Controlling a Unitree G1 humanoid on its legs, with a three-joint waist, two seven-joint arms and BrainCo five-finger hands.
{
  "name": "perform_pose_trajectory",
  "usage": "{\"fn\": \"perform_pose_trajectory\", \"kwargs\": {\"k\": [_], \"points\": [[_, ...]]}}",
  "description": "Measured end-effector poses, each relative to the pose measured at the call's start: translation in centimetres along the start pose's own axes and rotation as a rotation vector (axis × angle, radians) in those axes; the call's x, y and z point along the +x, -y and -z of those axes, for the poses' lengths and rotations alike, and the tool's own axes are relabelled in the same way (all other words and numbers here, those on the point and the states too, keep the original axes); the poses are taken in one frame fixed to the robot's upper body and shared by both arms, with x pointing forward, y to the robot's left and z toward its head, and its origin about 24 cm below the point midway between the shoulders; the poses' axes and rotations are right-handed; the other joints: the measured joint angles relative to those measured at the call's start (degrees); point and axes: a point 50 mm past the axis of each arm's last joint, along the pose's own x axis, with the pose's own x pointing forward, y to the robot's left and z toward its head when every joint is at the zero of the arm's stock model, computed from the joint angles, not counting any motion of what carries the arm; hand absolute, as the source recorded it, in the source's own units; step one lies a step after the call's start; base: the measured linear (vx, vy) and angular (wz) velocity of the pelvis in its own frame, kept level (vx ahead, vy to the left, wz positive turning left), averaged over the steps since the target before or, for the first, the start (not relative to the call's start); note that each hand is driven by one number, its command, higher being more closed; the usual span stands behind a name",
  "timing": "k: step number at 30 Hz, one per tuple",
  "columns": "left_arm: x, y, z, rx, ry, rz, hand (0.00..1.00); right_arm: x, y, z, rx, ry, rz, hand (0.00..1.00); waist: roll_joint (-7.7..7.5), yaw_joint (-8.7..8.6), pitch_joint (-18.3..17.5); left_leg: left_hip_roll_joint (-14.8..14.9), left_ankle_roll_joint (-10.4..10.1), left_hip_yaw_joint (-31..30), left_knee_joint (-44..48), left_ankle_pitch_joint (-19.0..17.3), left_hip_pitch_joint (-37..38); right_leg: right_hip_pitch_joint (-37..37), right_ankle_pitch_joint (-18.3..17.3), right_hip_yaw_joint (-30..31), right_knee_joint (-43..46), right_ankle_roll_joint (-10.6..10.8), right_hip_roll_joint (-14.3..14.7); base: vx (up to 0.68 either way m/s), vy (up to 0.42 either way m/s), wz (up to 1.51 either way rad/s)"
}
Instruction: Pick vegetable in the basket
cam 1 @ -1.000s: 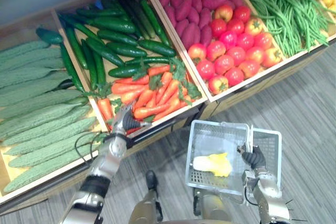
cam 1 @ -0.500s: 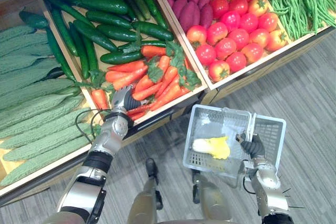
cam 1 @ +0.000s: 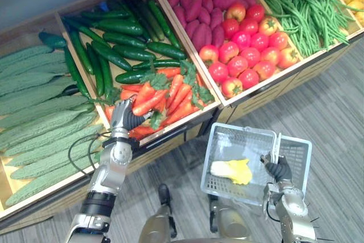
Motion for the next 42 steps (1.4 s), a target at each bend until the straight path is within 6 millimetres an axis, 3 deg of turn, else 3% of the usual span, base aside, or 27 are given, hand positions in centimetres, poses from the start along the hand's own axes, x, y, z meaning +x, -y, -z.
{"fn": "perform_pose_trajectory", "kwargs": {"k": [9, 14, 18, 22, 23, 25, 27, 29, 30, 31, 32, 33, 34, 36, 37, 38, 39, 41, 42], "points": [[-2.8, -1.1, -1.8, -0.206, 0.004, -0.171, 1.0, -1.2, 0.6, 1.5, 0.014, -0.056, 0.027, 1.0, 0.65, -0.01, -4.6, 0.12, 0.07, 1.73, -0.03, -0.63, 3.35, 2.52, 0.13, 1.68, -0.27, 0.23, 0.18, 0.0, 0.008, -0.1], [-6.0, -0.8, -3.4, -0.451, 0.003, -0.199, 1.0, -2.3, 1.1, 2.3, 0.033, -0.084, 0.062, 1.0, 1.49, 0.28, -7.38, 0.08, 0.07, 4.36, -0.05, -1.35, 5.6, 3.6, 0.02, 4.11, -0.71, 1.3, 0.2, -0.02, 0.014, -0.22], [-7.4, 0.3, -4.7, -0.648, -0.013, -0.16, 1.0, -2.5, 0.7, 1.4, 0.04, -0.051, 0.072, 1.0, 1.79, 1.34, -7.8, 0.41, 0.04, 8.69, -0.04, -2.37, 7.53, 3.36, 0.58, 7.97, -0.72, 2.15, 0.6, -0.05, 0.02, -0.55], [-8.0, 1.6, -5.6, -0.728, -0.017, -0.087, 1.0, -2.2, 0.0, 0.1, 0.041, 0.004, 0.076, 1.0, 0.82, 1.65, -9.0, 0.78, -0.48, 16.01, -0.01, -3.7, 8.86, 0.19, 0.58, 13.33, -0.16, 2.45, 1.6, -0.04, 0.028, -0.96], [-8.0, 1.6, -5.9, -0.73, -0.005, -0.079, 1.0, -1.9, -0.4, -0.5, 0.042, 0.026, 0.076, 1.0, 1.04, 1.5, -9.23, 0.87, -0.5, 18.35, 0.29, -4.08, 9.01, -0.51, -0.28, 10.42, -1.24, 2.13, 1.01, -0.01, 0.04, -1.11], [-7.7, 1.6, -5.9, -0.73, 0.006, -0.082, 1.0, -1.2, -1.1, -1.2, 0.04, 0.056, 0.059, 1.0, 1.16, 1.46, -9.3, 2.81, -0.34, 21.99, 0.33, -4.56, 9.02, -0.93, -1.79, -3.23, -2.18, -1.82, -1.2, 0.02, -0.008, -1.14], [-7.3, 1.3, -5.8, -0.708, 0.027, -0.074, 1.0, -0.6, -2.7, -2.0, 0.03, 0.084, 0.013, 1.0, 0.73, 1.88, -9.4, 4.43, -1.44, 26.96, 0.97, -5.33, 10.52, -0.52, -2.6, -24.4, -1.42, -6.88, -4.4, 0.08, -0.048, -1.3], [-7.3, 1.0, -5.5, -0.701, 0.019, -0.085, 1.0, -0.3, -3.8, -2.4, 0.022, 0.099, -0.029, 1.0, 0.44, 2.04, -9.6, 5.49, -2.54, 30.1, 2.56, -6.18, 11.52, -0.55, -1.54, -28.45, -0.61, -7.64, -4.92, 0.12, -0.085, -1.15], [-7.2, 1.1, -5.4, -0.701, 0.018, -0.084, 1.0, -0.2, -4.7, -2.7, 0.011, 0.11, -0.066, 1.0, -0.01, 1.95, -9.71, 6.12, -3.97, 32.83, 4.45, -7.17, 12.88, -0.63, 1.44, -26.59, -0.48, -6.21, -4.61, 0.17, -0.162, -1.32], [-7.2, 1.8, -5.6, -0.711, 0.011, -0.054, 1.0, -0.2, -5.4, -2.8, -0.008, 0.116, -0.1, 1.0, 0.6, 1.94, -9.47, 8.36, -5.99, 35.81, 8.36, -9.74, 14.68, -0.42, 2.61, -22.26, 0.73, -4.58, -3.05, 0.18, -0.171, -1.52], [-7.2, 2.8, -5.7, -0.722, 0.001, -0.012, 1.0, -0.2, -6.0, -2.9, -0.026, 0.119, -0.139, 1.0, 1.75, 1.93, -9.53, 12.38, -6.79, 37.1, 15.77, -12.61, 15.3, 0.28, 2.08, -20.11, 1.71, -4.59, -1.23, 0.18, -0.163, -1.28], [-7.1, 3.3, -5.9, -0.728, -0.002, 0.007, 1.0, -0.2, -6.4, -3.0, -0.034, 0.124, -0.158, 1.0, 2.08, 1.94, -9.54, 14.62, -6.19, 36.52, 20.39, -13.45, 14.9, 0.63, 1.55, -18.59, 1.82, -4.96, -0.55, 0.17, -0.147, -1.25], [-6.8, 4.2, -6.3, -0.736, 0.008, 0.05, 1.0, 0.0, -7.1, -3.6, -0.037, 0.146, -0.19, 1.0, 2.33, 1.82, -9.48, 18.21, -3.37, 33.8, 29.52, -13.42, 12.28, 1.2, 1.12, -16.88, 1.76, -5.48, 0.91, 0.17, -0.168, -1.01], [-6.0, 5.3, -7.6, -0.752, 0.051, 0.107, 1.0, -0.1, -7.5, -5.4, -0.027, 0.219, -0.221, 1.0, 3.36, 1.54, -9.15, 21.06, -0.26, 26.45, 39.85, -11.94, 8.25, 1.52, 0.44, -12.89, 1.27, -6.54, 2.8, 0.21, -0.124, -0.99], [-5.7, 5.4, -8.1, -0.765, 0.061, 0.11, 1.0, 0.1, -7.8, -6.2, -0.024, 0.248, -0.235, 1.0, 3.47, 1.51, -8.88, 19.84, -0.6, 22.21, 42.49, -13.69, 6.47, 1.57, 0.39, -11.0, 1.28, -7.05, 3.16, 0.26, 0.015, -1.08], [-5.5, 5.8, -8.4, -0.771, 0.066, 0.121, 1.0, 0.4, -8.3, -6.9, -0.004, 0.273, -0.251, 1.0, 3.2, 1.71, -8.51, 16.79, -0.96, 17.68, 43.42, -16.73, 5.05, 2.31, 0.2, -8.22, 1.26, -7.29, 3.13, 0.18, 0.032, -0.95], [-5.5, 5.9, -8.5, -0.77, 0.068, 0.128, 1.0, 0.5, -8.5, -7.2, 0.002, 0.283, -0.261, 1.0, 3.09, 1.78, -8.31, 15.07, -0.59, 15.88, 43.12, -17.9, 4.65, 2.99, -0.06, -7.05, 1.24, -7.35, 3.1, 0.22, 0.047, -1.03], [-5.6, 6.4, -8.8, -0.77, 0.073, 0.156, 1.0, 0.4, -9.7, -8.0, 0.022, 0.312, -0.309, 1.0, 2.69, 2.92, -7.9, 8.25, 1.24, 8.91, 37.85, -20.37, 2.38, 5.31, -1.0, -2.8, 1.3, -6.99, 2.86, 0.21, 0.085, -1.01], [-5.7, 6.5, -9.0, -0.773, 0.078, 0.16, 1.0, 0.3, -10.0, -8.2, 0.03, 0.317, -0.32, 1.0, 2.78, 3.34, -7.95, 6.73, 1.19, 7.02, 36.01, -20.65, 1.49, 5.55, -1.03, -1.83, 1.32, -6.84, 2.83, 0.18, 0.114, -0.96]]}}
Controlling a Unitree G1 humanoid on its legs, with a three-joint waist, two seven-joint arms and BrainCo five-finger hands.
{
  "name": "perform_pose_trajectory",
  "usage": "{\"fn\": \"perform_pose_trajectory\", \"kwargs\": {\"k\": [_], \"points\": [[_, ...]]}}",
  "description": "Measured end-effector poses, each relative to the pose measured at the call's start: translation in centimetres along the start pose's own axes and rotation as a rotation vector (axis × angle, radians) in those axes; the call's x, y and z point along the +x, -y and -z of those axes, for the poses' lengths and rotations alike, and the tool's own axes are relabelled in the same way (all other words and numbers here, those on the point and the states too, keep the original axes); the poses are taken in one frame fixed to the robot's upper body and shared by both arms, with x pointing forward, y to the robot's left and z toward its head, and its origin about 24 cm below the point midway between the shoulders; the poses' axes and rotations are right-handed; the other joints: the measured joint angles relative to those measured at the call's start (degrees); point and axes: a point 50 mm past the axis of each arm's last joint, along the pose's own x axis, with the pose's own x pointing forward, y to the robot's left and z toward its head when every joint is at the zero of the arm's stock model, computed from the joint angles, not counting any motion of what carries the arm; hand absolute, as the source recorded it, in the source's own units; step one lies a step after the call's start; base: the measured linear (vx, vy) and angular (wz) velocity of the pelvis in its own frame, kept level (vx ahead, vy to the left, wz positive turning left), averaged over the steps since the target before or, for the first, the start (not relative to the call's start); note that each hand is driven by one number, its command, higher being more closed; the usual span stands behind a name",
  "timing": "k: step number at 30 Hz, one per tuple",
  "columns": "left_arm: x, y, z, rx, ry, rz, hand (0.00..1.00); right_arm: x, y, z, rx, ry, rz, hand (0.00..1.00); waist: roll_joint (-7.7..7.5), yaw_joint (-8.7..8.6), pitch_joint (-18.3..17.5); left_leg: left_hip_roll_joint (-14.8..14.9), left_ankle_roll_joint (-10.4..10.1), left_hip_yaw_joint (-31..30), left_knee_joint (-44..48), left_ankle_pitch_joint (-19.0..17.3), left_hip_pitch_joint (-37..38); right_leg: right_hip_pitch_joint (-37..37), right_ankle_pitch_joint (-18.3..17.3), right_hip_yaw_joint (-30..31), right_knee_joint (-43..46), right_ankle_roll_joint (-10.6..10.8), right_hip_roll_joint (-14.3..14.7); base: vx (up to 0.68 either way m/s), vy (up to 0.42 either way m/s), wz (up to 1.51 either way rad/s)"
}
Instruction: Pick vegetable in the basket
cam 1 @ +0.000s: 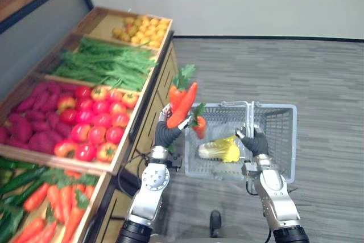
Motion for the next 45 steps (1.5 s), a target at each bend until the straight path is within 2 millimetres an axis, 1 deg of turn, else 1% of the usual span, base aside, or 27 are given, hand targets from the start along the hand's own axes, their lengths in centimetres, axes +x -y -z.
{"fn": "perform_pose_trajectory", "kwargs": {"k": [1, 2, 3, 4, 5, 6, 7, 9, 12, 14, 17, 20, 22, 23, 25, 26, 30, 32, 35, 39, 42, 44, 45], "points": [[0.0, 0.2, -0.1, -0.003, 0.004, 0.006, 1.0, 0.2, -0.6, -0.2, 0.007, 0.009, -0.024, 1.0, 0.38, 0.19, -0.14, -2.65, -0.09, -4.1, -4.73, 0.14, -1.37, 0.15, 0.44, 1.68, 0.07, 0.92, 0.03, 0.14, 0.137, -0.75], [0.0, 0.3, -0.1, -0.003, 0.006, 0.012, 1.0, 0.3, -0.8, -0.3, 0.012, 0.014, -0.034, 1.0, 0.93, 0.23, -0.3, -3.53, -0.63, -5.62, -7.49, 0.56, -1.91, 0.21, 0.48, 2.45, 0.03, 1.21, 0.15, 0.11, 0.165, -0.92], [0.2, 0.8, -0.1, -0.006, 0.006, 0.028, 1.0, 0.4, -1.0, -0.5, 0.012, 0.02, -0.045, 1.0, 2.14, 0.42, -0.42, -4.1, -1.15, -7.3, -12.95, 4.74, -2.08, 0.42, 0.35, 4.11, -0.02, 2.58, 1.2, 0.11, 0.183, -0.81], [0.5, 1.2, 0.0, -0.009, 0.003, 0.04, 1.0, 0.4, -1.1, -0.4, 0.015, 0.017, -0.044, 1.0, 2.45, 0.39, -0.1, -3.96, -0.76, -6.99, -14.25, 6.26, -1.39, 1.07, 0.16, 5.35, -0.3, 3.25, 1.72, 0.14, 0.22, -0.75], [0.6, 1.4, 0.6, 0.007, -0.02, 0.058, 1.0, 0.1, -1.3, -0.1, 0.033, 0.005, -0.044, 1.0, 1.53, -0.03, -0.16, -4.79, -0.61, -6.19, -16.63, 6.37, 0.45, 1.92, 0.36, 5.75, -0.9, 3.97, 0.87, 0.13, 0.178, -0.49], [0.9, 1.7, 0.9, 0.02, -0.033, 0.076, 1.0, 0.1, -1.5, -0.2, 0.051, 0.007, -0.05, 1.0, 0.57, -0.42, -0.28, -6.2, 0.25, -5.1, -19.9, 7.26, 2.19, 1.84, 0.18, 6.43, -1.19, 4.86, -0.4, 0.15, 0.186, -0.29], [1.1, 2.1, 1.1, 0.025, -0.037, 0.093, 1.0, 0.0, -1.4, -0.3, 0.068, 0.008, -0.052, 1.0, 0.37, -0.4, -0.27, -7.07, 0.82, -4.2, -22.16, 8.3, 3.27, 1.72, 0.13, 7.04, -1.29, 5.29, -1.06, 0.12, 0.147, -0.2], [1.3, 2.6, 1.3, 0.029, -0.051, 0.117, 1.0, -0.6, -1.7, 0.2, 0.101, -0.016, -0.065, 1.0, 0.44, -0.41, -0.32, -8.82, 1.7, -3.14, -26.36, 9.91, 5.54, 1.74, -0.27, 7.67, -1.49, 6.37, -2.12, 0.12, 0.144, -0.1], [1.1, 2.8, 2.3, 0.027, -0.104, 0.129, 1.0, -0.8, -2.7, 0.5, 0.14, -0.036, -0.102, 1.0, 0.27, -0.39, -0.42, -9.44, 1.89, -2.05, -28.12, 10.13, 6.54, 2.01, 0.03, 8.84, -2.6, 7.01, -2.9, 0.08, 0.099, -0.17], [0.8, 3.0, 3.8, 0.034, -0.179, 0.144, 1.0, -0.9, -3.6, 0.5, 0.167, -0.044, -0.146, 1.0, 0.14, -0.35, -0.47, -9.7, 1.9, -1.51, -28.48, 10.13, 6.64, 2.0, 0.2, 9.33, -3.19, 7.17, -3.2, 0.06, 0.044, -0.11], [0.2, 3.2, 5.2, 0.056, -0.252, 0.168, 1.0, -1.2, -4.7, 0.4, 0.203, -0.048, -0.2, 1.0, -0.04, -0.27, -0.57, -9.62, 1.9, -0.74, -29.86, 10.13, 7.73, 1.94, 0.2, 10.59, -3.19, 7.17, -2.84, 0.02, 0.006, -0.18], [-0.6, 3.5, 6.8, 0.076, -0.329, 0.193, 1.0, -1.4, -6.0, 0.1, 0.26, -0.046, -0.262, 1.0, -0.92, -0.51, -0.99, -9.63, 1.91, -0.49, -30.32, 10.11, 7.88, 1.73, 0.2, 10.86, -3.35, 7.17, -2.77, -0.01, -0.009, -0.08], [-0.9, 3.6, 7.3, 0.085, -0.355, 0.201, 1.0, -1.5, -6.4, -0.1, 0.285, -0.041, -0.28, 1.0, -1.51, -0.46, -1.27, -9.68, 1.91, -0.43, -30.48, 10.11, 7.89, 1.75, 0.21, 10.88, -3.66, 7.18, -2.8, -0.03, -0.013, -0.04], [-1.1, 3.6, 7.7, 0.091, -0.374, 0.206, 0.0, -1.7, -6.9, -0.3, 0.306, -0.04, -0.304, 1.0, -1.98, -0.46, -1.56, -9.7, 1.91, -0.43, -30.68, 10.12, 7.9, 1.79, 0.41, 10.89, -4.04, 7.27, -2.8, -0.03, -0.018, -0.06], [-1.4, 3.6, 8.2, 0.1, -0.4, 0.213, 0.0, -1.8, -7.3, -0.4, 0.326, -0.04, -0.331, 1.0, -2.57, -0.4, -1.91, -9.76, 1.81, -0.45, -31.3, 10.35, 8.12, 1.79, 0.61, 10.93, -4.29, 7.27, -2.78, -0.03, -0.021, -0.03], [-1.8, 4.0, 8.6, 0.107, -0.416, 0.238, 0.0, -1.9, -7.6, -0.4, 0.329, -0.042, -0.345, 1.0, -2.79, -0.39, -2.05, -9.84, 1.83, -0.53, -31.53, 10.43, 8.23, 1.82, 0.62, 10.89, -4.29, 7.28, -2.82, 0.0, 0.0, 0.0], [-2.5, 4.7, 9.1, 0.12, -0.448, 0.282, 0.0, -2.1, -8.2, -0.8, 0.354, -0.033, -0.376, 1.0, -2.83, -0.46, -2.07, -10.0, 1.95, -0.73, -31.83, 10.57, 8.26, 1.82, 0.66, 10.71, -4.3, 7.36, -2.94, -0.01, -0.004, 0.02], [-2.7, 5.1, 9.1, 0.119, -0.447, 0.312, 0.0, -2.1, -8.2, -1.0, 0.359, -0.025, -0.376, 1.0, -2.89, -0.47, -2.11, -10.0, 1.97, -0.84, -32.04, 10.77, 8.3, 1.84, 0.67, 10.6, -4.3, 7.37, -2.95, -0.01, -0.013, 0.05], [-2.7, 5.2, 9.0, 0.12, -0.446, 0.318, 0.0, -1.9, -8.2, -1.2, 0.346, -0.016, -0.376, 1.0, -2.95, -0.6, -2.15, -9.98, 1.93, -0.94, -32.18, 10.91, 8.32, 1.85, 0.67, 10.52, -4.31, 7.37, -2.93, 0.0, -0.007, 0.01], [-2.7, 5.2, 9.1, 0.121, -0.445, 0.319, 0.0, -1.8, -7.9, -1.2, 0.283, -0.003, -0.358, 1.0, -2.95, -0.62, -2.15, -9.99, 1.96, -1.14, -32.28, 11.16, 8.31, 1.92, 0.67, 10.28, -4.3, 7.38, -2.97, -0.02, -0.017, 0.03], [-2.8, 5.2, 9.0, 0.124, -0.443, 0.32, 0.0, -1.6, -7.3, -1.2, 0.241, 0.009, -0.325, 1.0, -2.95, -0.59, -2.16, -10.0, 1.92, -1.69, -32.63, 11.65, 8.3, 1.98, 0.67, 9.89, -4.3, 7.38, -2.98, -0.04, -0.027, 0.1], [-2.8, 5.2, 8.6, 0.129, -0.421, 0.317, 0.0, -1.4, -6.4, -1.3, 0.209, 0.02, -0.282, 1.0, -2.96, -0.6, -2.16, -10.05, 1.91, -2.49, -33.59, 12.41, 8.31, 1.93, 0.67, 8.92, -4.3, 7.38, -2.98, -0.05, -0.036, 0.17], [-2.9, 5.0, 8.1, 0.114, -0.402, 0.304, 0.0, -1.3, -5.8, -1.3, 0.192, 0.025, -0.255, 1.0, -2.96, -0.54, -2.17, -10.04, 1.82, -2.58, -33.94, 12.72, 8.38, 1.89, 0.67, 8.91, -4.3, 7.38, -2.93, -0.04, -0.028, 0.09]]}}
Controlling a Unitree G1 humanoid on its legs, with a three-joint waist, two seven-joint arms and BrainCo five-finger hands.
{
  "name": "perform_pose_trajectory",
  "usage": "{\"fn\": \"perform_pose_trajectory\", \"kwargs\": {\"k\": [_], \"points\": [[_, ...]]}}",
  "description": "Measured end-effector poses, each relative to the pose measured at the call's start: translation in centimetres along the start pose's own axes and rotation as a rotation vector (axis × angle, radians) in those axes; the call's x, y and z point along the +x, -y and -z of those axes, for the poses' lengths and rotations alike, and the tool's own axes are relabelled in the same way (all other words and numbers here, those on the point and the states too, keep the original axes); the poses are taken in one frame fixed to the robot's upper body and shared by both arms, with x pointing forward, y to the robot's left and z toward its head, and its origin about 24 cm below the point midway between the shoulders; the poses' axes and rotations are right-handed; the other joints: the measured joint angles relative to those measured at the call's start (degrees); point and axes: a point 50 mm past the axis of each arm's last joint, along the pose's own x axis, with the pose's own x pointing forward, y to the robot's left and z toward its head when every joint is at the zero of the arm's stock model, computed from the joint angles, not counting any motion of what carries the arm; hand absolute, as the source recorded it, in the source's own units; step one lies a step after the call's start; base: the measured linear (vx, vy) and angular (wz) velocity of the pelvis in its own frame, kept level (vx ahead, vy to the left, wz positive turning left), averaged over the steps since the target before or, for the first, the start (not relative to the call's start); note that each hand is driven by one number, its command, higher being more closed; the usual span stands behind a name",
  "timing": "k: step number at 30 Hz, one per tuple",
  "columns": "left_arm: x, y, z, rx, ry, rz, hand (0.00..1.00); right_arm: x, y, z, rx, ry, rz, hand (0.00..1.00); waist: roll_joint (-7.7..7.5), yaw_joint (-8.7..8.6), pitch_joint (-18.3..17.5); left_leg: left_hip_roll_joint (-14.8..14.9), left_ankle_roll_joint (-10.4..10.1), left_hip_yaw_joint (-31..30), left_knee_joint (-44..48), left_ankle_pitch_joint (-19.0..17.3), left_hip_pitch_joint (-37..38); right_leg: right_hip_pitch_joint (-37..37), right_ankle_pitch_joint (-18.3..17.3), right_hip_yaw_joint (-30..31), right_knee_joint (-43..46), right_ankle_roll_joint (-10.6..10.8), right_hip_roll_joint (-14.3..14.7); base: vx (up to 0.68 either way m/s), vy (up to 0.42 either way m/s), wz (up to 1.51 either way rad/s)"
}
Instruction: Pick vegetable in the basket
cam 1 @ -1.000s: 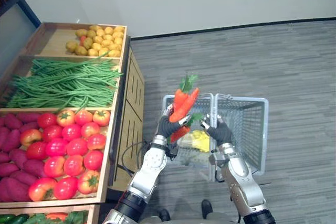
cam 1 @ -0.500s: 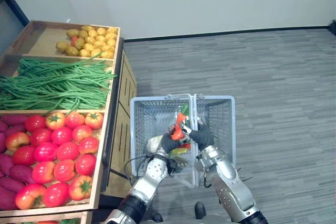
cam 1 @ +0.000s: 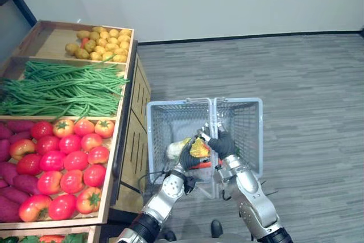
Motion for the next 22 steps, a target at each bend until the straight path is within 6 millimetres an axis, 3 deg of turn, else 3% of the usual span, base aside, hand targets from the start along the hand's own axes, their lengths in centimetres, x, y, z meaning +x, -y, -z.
{"fn": "perform_pose_trajectory", "kwargs": {"k": [7, 11, 16, 22], "points": [[-1.5, -2.1, -2.9, -0.134, 0.146, -0.1, 0.0, -0.5, 3.0, -0.5, -0.087, 0.019, 0.163, 1.0, 0.18, 0.35, -1.16, -0.05, -0.06, -1.06, -0.9, 0.73, 0.07, 0.14, -0.09, -1.5, 0.01, 0.13, 0.05, -0.02, -0.021, 0.07], [-3.0, -4.1, -2.9, -0.269, 0.166, -0.164, 0.0, -1.4, 5.2, -0.7, -0.126, 0.017, 0.274, 1.0, 0.35, 0.48, -1.52, -0.07, -0.12, -1.76, -1.41, 1.12, 0.16, 0.4, -0.23, -2.41, 0.03, 0.32, -0.02, -0.02, -0.021, 0.13], [-6.1, -6.8, 0.7, -0.421, 0.053, -0.285, 0.0, -4.0, 8.3, 0.8, -0.161, -0.068, 0.425, 1.0, 0.82, 0.62, -1.88, -0.19, -0.14, -2.5, -1.5, 1.13, 0.34, 0.94, -0.43, -3.33, 0.02, 0.49, -0.22, -0.02, -0.015, 0.09], [-8.5, -8.5, 5.5, -0.408, -0.131, -0.381, 0.0, -8.5, 10.7, 4.1, -0.191, -0.265, 0.564, 1.0, 1.04, 1.44, -2.03, -0.49, -0.14, -3.31, -1.76, 1.14, 0.12, 1.18, -0.51, -4.57, 0.02, 0.57, -0.66, -0.03, -0.012, 0.09]]}}
